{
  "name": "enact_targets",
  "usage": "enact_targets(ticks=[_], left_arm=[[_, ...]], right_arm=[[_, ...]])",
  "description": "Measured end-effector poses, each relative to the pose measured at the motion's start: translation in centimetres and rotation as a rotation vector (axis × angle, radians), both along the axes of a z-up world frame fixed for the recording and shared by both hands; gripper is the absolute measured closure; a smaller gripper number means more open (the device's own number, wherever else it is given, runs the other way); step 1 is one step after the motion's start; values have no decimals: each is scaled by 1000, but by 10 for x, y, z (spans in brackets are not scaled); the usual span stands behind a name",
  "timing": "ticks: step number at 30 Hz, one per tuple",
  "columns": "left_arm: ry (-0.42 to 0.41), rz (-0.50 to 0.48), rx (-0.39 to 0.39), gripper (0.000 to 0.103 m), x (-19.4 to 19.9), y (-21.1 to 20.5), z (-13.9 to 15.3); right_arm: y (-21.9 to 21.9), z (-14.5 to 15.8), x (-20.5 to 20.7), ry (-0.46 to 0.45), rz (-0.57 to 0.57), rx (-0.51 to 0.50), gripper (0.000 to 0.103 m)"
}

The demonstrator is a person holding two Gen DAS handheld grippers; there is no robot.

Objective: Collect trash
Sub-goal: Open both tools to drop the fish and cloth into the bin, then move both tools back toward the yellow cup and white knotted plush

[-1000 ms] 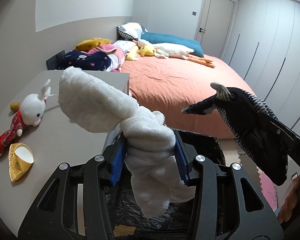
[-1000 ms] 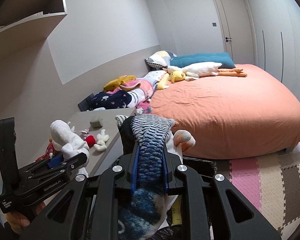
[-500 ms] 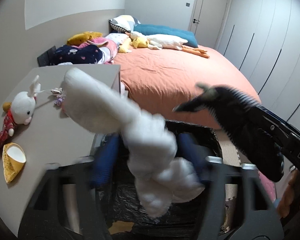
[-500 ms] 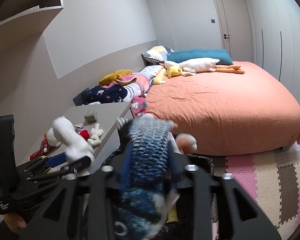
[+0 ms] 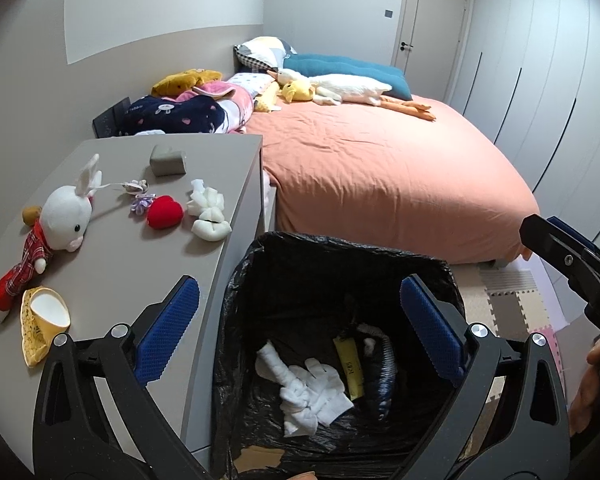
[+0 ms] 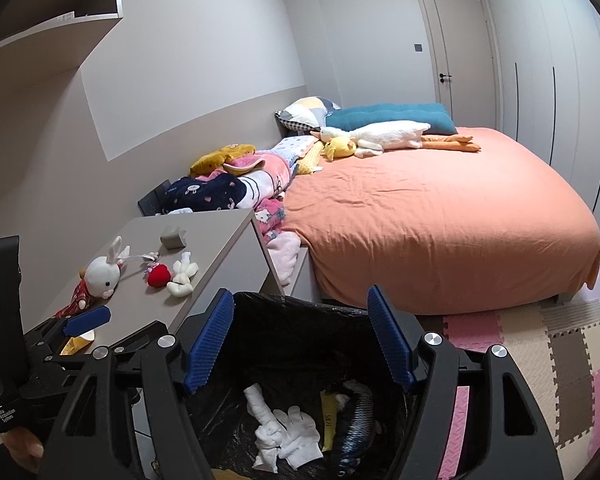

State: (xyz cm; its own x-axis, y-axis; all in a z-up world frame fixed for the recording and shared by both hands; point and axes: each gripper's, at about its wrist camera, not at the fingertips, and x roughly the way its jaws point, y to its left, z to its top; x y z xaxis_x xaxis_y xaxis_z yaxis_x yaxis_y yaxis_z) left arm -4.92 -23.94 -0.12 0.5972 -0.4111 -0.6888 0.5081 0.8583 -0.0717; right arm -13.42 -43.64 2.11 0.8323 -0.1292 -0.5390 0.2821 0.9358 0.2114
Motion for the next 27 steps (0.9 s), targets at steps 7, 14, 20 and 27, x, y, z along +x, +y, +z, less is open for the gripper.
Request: enact_targets(ticks=[7,14,20,27], left_arm=[[-7,4,10,6,-1,2,0],[-3,20,11,6,5,13,-2],[1,47,14,6,10,26,-2],[9,95,11,6,18,50,-4]], right_arm=[[3,0,2,1,12,1,33],[12,0,10,4,34,-1,33],[25,-1,19,14,66,-6,33],[45,-2,33,25,111,-6,33]])
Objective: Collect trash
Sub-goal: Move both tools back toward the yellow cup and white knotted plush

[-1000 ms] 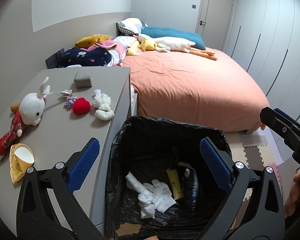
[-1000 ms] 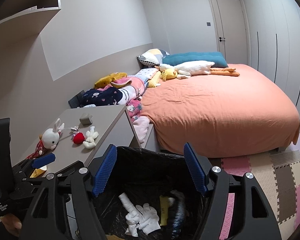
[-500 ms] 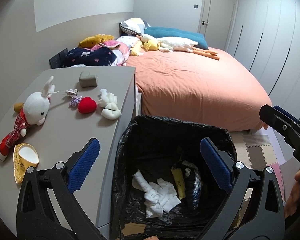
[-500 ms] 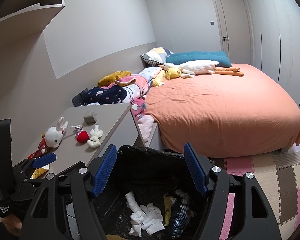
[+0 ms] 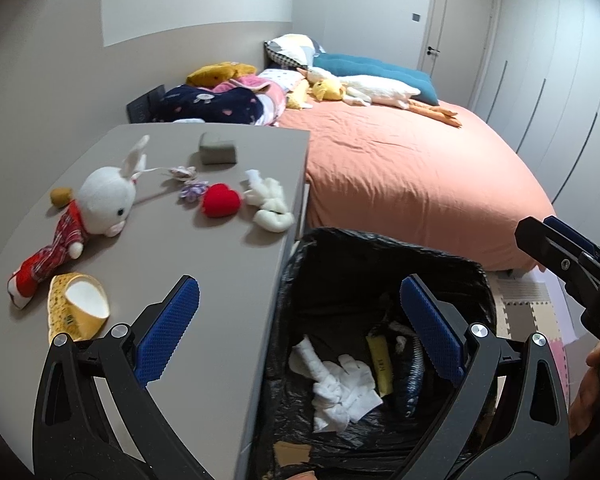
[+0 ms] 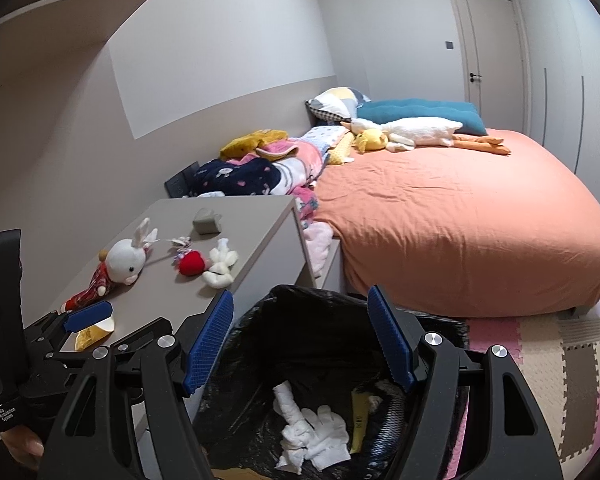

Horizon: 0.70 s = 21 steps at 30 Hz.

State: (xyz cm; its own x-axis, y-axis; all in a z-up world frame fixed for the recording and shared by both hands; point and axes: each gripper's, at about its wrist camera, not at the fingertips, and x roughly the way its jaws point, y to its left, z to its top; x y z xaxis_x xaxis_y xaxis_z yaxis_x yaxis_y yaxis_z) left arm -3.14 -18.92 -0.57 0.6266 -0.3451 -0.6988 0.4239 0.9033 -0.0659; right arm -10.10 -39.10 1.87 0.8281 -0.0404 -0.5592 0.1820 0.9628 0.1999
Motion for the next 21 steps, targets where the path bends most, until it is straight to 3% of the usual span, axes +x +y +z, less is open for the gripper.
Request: enact_targets(ticks=[21], left_arm=[[12,218,27,6,24,111,-12]], right_arm=[[79,-18,60,63,167,-10,32]])
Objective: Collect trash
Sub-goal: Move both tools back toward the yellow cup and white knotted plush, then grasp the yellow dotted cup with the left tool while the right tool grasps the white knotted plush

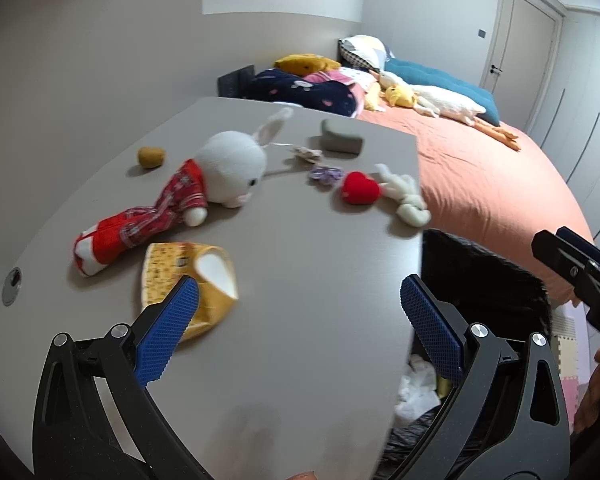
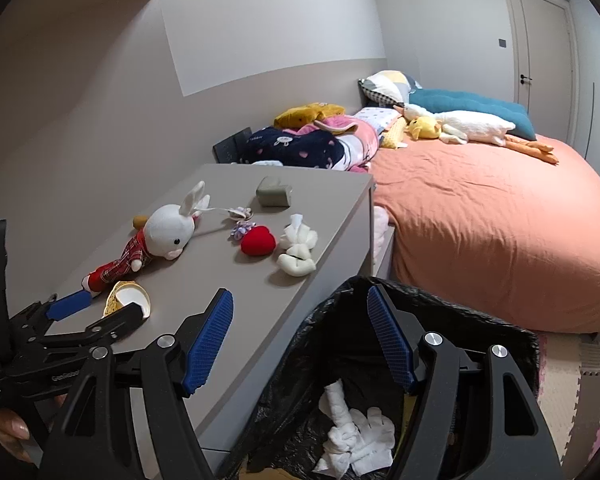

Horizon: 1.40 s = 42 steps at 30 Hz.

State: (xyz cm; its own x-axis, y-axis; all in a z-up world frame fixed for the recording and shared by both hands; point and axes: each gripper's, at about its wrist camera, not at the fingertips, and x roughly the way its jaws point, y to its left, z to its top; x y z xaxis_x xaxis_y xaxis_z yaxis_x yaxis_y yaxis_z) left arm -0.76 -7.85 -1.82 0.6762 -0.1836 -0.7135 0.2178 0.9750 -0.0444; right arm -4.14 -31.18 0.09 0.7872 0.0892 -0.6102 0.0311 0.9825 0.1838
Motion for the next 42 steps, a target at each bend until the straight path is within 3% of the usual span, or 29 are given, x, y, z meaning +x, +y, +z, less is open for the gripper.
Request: enact_targets(ticks=[9,17,21,25,28,35,42], left_arm=[[32,75,10,6,18,33,-19],[87,108,36,26,38,42,-42],[107,116,6,37,49,49,-46],[129,128,-32,64,61,57,-50],[114,120,-41,74,65,58,-49],[74,145,-20,84,76,59,-46],[66,140,-29,86,87,62,-41]], right_arm=[[13,-17,26,36,22,-4,32],[13,-35,56,79,15,-6,32],[9,-41,70,90,6,2,33],[6,-49,86,107,-1,11,33],[4,-54,98,115,-5,19,33],[4,-67,125,141,-9,26,33],[5,-79,152,171,1,17,44]])
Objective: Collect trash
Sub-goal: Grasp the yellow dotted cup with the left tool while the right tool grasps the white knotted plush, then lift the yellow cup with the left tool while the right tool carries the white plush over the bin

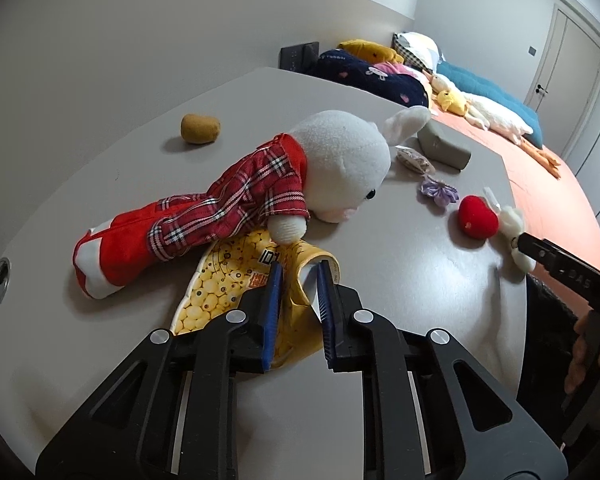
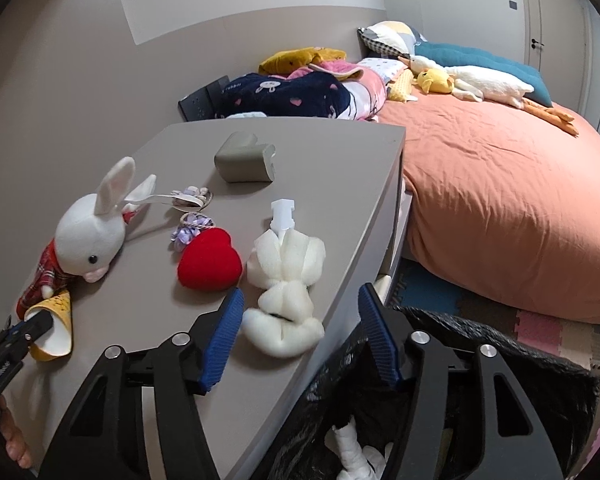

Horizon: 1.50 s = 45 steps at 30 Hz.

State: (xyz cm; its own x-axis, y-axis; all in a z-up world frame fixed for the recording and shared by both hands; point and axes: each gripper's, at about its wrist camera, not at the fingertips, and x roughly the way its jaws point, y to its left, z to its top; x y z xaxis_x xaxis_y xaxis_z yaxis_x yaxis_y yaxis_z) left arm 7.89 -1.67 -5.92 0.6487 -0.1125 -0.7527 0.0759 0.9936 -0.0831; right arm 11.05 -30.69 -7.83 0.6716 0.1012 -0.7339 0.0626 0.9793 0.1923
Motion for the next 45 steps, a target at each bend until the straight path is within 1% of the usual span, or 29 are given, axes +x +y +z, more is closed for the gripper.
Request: enact_targets(ticks=[4,6,7,8,9,10,11,12,17,23,27,37,45], left_arm=[[4,-10,4,86,3,-1,-1],[5,-11,4,86,3,0,-2],[5,-11,3,86,3,-1,-1],[5,-12,3,86,3,0,-1],[5,-12,3,86,3,0,-1],[4,-11,2,86,3,0,-1],[3,-11,2,86,2,-1,-1],[2,-12,4,86,2,-1,0],[-2,-8,3,86,-2,-3,3],[-26,-8,-6,87,-13,-6,13],[-48,-17,-19,87,-22,-9,25],[-126,-47,-33,87,-54,-23,56],[-166,-78,-37,87,-74,-38,73]], right_arm=[[4,-5,9,9,12,-16,48],[7,-7,13,14,22,-28,54],[9,-8,15,14,25,-40,54],[12,-7,15,10,29,-55,60],[14,-8,16,10,42,-52,70],[15,-8,17,10,46,-45,71],[17,-7,15,5,44,-55,75],[18,-5,15,-2,47,-69,77],[17,6,3,-31,52,-52,78],[14,22,-15,-59,40,-42,78],[13,33,-31,-81,32,-28,78],[14,59,-68,-132,39,-34,78],[9,76,-92,-167,32,-39,78]])
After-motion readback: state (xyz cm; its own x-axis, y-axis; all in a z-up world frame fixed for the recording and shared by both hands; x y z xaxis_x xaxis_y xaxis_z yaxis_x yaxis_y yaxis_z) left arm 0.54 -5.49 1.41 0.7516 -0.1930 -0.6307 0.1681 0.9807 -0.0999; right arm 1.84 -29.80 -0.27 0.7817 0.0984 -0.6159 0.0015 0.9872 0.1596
